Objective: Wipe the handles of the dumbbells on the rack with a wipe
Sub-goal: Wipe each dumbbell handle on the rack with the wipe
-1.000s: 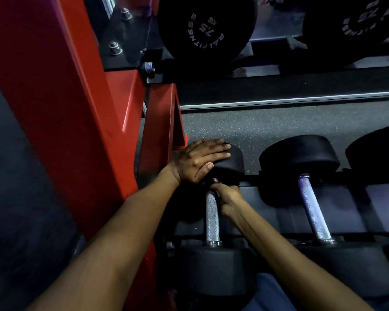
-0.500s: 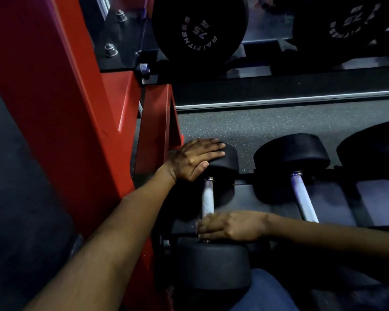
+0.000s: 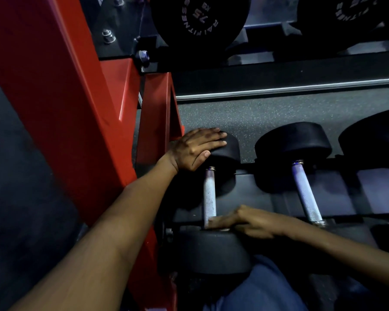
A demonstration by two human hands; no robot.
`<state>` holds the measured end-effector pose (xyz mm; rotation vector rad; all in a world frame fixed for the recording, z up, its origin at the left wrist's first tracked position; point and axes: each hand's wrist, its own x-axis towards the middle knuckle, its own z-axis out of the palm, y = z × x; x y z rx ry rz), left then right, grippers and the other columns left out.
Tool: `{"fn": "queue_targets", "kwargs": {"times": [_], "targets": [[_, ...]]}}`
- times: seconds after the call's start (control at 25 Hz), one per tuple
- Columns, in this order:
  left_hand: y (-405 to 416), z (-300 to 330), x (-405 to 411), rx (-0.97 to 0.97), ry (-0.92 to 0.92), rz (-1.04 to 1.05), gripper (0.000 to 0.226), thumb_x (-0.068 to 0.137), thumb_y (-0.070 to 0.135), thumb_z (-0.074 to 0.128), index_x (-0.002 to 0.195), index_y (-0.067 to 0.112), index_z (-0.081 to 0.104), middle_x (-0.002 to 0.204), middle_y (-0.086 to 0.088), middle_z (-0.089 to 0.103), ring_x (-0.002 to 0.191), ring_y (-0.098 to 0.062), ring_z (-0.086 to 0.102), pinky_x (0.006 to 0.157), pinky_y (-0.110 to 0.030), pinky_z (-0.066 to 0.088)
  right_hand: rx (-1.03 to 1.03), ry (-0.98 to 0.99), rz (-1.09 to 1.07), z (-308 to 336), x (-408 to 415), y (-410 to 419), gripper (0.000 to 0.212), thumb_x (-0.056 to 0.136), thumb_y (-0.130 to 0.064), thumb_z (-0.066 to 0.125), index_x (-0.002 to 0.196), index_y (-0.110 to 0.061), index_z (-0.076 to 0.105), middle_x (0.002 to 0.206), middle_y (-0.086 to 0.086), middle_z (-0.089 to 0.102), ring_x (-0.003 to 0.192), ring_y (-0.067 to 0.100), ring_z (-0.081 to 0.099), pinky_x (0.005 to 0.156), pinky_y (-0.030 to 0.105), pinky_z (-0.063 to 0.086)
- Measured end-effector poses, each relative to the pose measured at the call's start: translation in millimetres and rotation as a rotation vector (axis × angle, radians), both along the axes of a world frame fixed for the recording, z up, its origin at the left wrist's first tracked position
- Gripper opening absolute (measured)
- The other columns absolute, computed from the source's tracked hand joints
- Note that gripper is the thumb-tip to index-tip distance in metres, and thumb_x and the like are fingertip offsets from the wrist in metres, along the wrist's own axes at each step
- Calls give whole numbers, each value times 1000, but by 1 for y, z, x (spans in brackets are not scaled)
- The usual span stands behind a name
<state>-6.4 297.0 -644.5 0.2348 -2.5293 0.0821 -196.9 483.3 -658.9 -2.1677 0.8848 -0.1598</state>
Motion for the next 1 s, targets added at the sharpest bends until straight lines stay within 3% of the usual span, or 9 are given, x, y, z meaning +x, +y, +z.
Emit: {"fn": "queue_targets", "kwargs": {"times": [0.12, 0.2, 0.28, 0.4, 0.52, 0.64, 0.8, 0.92, 1.0], "targets": [[1, 0, 0, 1, -16, 1, 52, 103, 32, 20, 131, 7, 56, 138, -14, 55, 132, -29, 47, 103, -44, 40, 216, 10, -450, -28, -3, 0, 27, 92, -14, 54, 115, -9, 67, 106, -2, 71, 99, 1, 60, 86, 14, 43], [0, -1, 0, 7, -16, 13, 51, 103, 32, 21, 132, 8, 55, 139, -13, 54, 132, -28, 47, 104, -45, 40, 523, -152, -734, -48, 23, -8, 20, 85, -2, 55, 99, 3, 70, 77, 3, 72, 80, 14, 65, 69, 21, 47], [1, -2, 0, 20, -14, 19, 50, 102, 32, 21, 132, 9, 55, 139, -13, 54, 133, -28, 47, 104, -47, 40, 758, -241, -796, -63, 43, -18, 28, 72, 1, 42, 87, 6, 65, 79, 13, 70, 82, 33, 64, 59, 24, 42], [1, -1, 0, 21, -27, 15, 52, 102, 31, 21, 131, 7, 57, 139, -14, 54, 132, -29, 47, 106, -45, 38, 914, -370, -682, -46, 34, -17, 28, 70, 6, 35, 71, -9, 58, 61, -2, 58, 55, 7, 50, 49, 14, 34], [-1, 2, 2, 32, -54, 25, 51, 103, 31, 21, 132, 7, 56, 139, -15, 54, 132, -30, 48, 106, -44, 38, 1032, -514, -673, -35, 35, -14, 20, 68, 0, 50, 67, -14, 65, 62, -3, 59, 56, 5, 53, 54, 13, 40], [2, 2, 2, 33, -70, 22, 51, 103, 30, 22, 132, 5, 56, 139, -16, 53, 132, -30, 47, 108, -45, 38, 810, -341, -702, -33, 49, -13, 19, 84, -6, 64, 67, -14, 61, 56, -10, 62, 51, -1, 54, 54, 10, 42], [6, 8, 2, 55, -90, 43, 49, 103, 28, 26, 129, 1, 59, 139, -16, 52, 134, -30, 45, 112, -44, 33, 432, -90, -773, -15, 33, -7, 37, 79, -7, 72, 53, -18, 47, 49, -11, 47, 49, -2, 40, 44, 12, 33], [21, 4, -7, 131, -68, 173, 43, 98, 22, 36, 128, 5, 60, 139, -11, 54, 134, -28, 45, 115, -39, 29, 192, -85, -916, 12, 4, 0, 12, 80, -7, 65, 69, -11, 63, 65, -1, 58, 63, 5, 51, 52, 16, 37], [38, 6, -25, 94, -30, 291, 42, 93, 23, 40, 124, 6, 64, 132, -11, 60, 126, -29, 54, 113, -35, 26, 70, -206, -1050, 32, -27, 4, 13, 78, -4, 62, 73, -16, 66, 68, -3, 62, 67, 7, 54, 57, 16, 39]]}}
